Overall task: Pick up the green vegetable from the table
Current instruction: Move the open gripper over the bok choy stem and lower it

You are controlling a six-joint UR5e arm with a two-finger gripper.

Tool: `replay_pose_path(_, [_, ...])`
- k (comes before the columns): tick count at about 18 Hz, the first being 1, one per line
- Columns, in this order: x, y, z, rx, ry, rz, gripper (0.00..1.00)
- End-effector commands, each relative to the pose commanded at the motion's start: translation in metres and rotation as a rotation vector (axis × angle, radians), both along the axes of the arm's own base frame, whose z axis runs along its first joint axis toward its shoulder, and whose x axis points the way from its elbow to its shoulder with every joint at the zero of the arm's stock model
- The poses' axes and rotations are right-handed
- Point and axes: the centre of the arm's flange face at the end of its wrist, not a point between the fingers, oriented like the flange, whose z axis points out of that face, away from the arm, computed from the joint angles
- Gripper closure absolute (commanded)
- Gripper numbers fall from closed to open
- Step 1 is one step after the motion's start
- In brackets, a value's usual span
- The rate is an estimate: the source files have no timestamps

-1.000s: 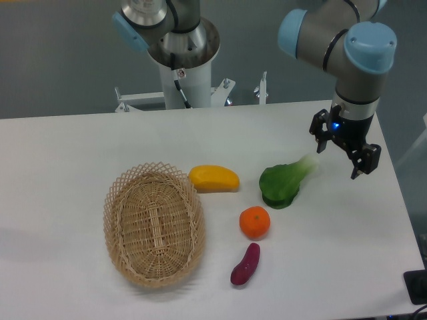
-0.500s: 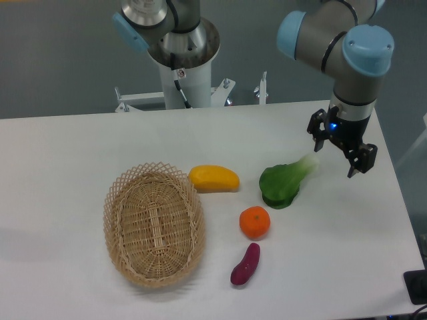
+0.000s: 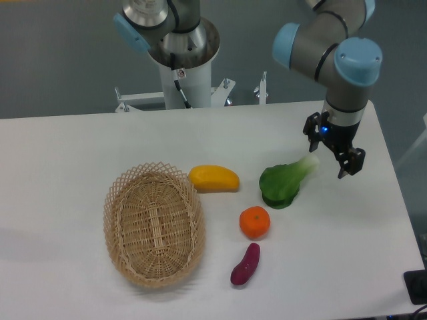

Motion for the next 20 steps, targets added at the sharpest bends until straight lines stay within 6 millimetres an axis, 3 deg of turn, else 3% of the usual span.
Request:
replay_pose_path(10, [0.017,-0.028,-0.047,-0.028,-0.046,-0.019,0.0])
replay_pose_path(20, [0.027,-0.03,-0.066,-0.032,-0.05,-0.014,0.0])
